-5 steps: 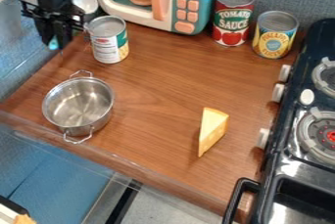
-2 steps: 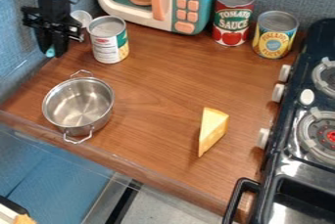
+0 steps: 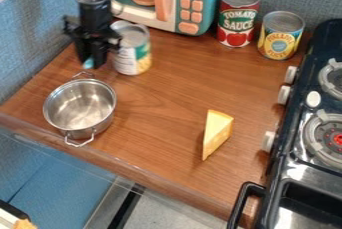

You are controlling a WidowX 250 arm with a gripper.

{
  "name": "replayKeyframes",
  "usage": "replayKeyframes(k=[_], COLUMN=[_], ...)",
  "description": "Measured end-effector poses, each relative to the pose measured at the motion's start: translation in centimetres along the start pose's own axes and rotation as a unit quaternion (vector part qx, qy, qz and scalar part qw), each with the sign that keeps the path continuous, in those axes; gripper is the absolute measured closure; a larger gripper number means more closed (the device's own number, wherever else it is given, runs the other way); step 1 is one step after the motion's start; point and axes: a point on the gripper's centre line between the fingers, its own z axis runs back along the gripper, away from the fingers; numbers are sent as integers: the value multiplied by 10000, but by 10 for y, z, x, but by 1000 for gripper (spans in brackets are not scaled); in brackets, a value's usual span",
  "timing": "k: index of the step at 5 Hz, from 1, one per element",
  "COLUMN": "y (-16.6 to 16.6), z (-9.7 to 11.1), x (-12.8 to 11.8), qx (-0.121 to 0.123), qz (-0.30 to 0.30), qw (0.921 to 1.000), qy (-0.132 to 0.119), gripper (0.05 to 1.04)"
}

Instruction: Move ladle on the left side of the cheese to left side of the can

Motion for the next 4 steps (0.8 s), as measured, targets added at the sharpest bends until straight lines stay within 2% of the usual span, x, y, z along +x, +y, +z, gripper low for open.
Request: replayKeyframes(k=[3, 4], y=[-93, -110], z=[17, 19], x=[13, 14], qx=[-223, -255], qz=[-268, -383], qw=[9993, 9988], qy=[-148, -166], gripper=[758, 758])
